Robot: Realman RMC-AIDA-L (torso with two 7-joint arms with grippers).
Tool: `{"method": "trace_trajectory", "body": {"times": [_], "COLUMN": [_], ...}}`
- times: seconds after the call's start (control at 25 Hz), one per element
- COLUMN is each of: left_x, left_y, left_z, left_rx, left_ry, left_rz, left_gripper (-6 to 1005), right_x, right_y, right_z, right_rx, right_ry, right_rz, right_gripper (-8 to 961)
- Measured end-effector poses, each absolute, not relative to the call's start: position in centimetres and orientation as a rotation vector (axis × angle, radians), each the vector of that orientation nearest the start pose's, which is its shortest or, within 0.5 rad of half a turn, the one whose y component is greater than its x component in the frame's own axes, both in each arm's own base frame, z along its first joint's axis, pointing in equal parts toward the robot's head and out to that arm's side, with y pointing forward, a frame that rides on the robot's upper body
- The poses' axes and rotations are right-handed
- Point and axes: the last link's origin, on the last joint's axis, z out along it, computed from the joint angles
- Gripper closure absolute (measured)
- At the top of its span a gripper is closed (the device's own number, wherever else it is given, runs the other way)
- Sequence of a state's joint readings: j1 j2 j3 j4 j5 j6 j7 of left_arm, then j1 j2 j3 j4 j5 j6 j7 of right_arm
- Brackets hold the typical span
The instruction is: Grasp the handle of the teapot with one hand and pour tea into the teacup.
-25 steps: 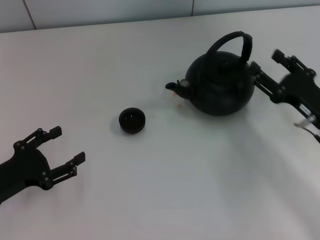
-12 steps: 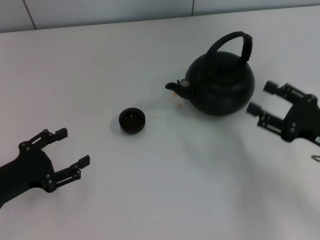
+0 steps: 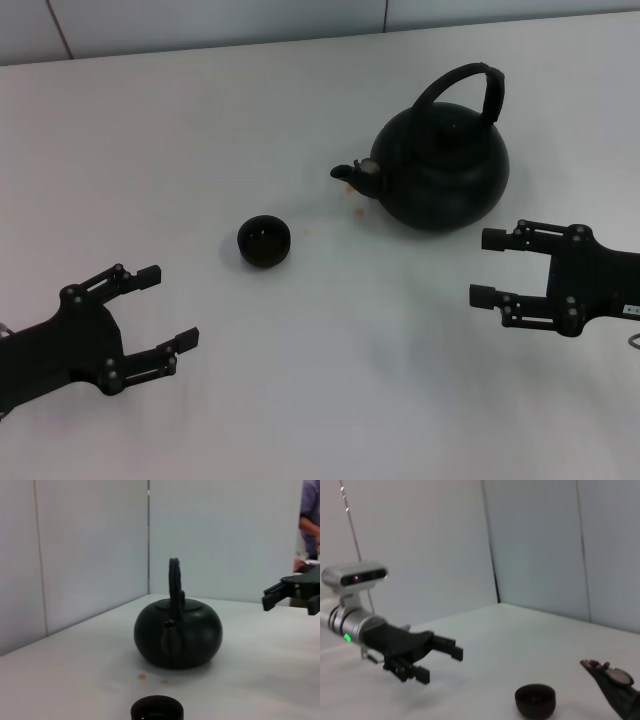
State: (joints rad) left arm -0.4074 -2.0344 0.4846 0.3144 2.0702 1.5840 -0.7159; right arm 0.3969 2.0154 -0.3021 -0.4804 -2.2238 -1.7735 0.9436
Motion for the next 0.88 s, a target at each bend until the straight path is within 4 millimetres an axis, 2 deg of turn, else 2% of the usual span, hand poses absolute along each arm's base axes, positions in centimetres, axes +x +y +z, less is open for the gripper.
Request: {"method": "trace_trajectory", "body": {"times": [0.32,0.88], "left_x": [-31.7,-31.3], "left_y": [26.8,27.4], "left_z": [-2.1,-2.2], "left_rx": [-2.668,-2.670], "left_ry": [-0.258,-0.255], "left_rz": [-0.716,-0.721], "left_gripper": [147,147], "right_x": [32.4,32.3], "right_y": [25.8,25.8], "right_z": [2.1,2.3], "right_rx": [-2.751,-2.756], "right_ry": [0.413,0.397], "right_rz": [0.719,0.708], "right_gripper": [232,232]}}
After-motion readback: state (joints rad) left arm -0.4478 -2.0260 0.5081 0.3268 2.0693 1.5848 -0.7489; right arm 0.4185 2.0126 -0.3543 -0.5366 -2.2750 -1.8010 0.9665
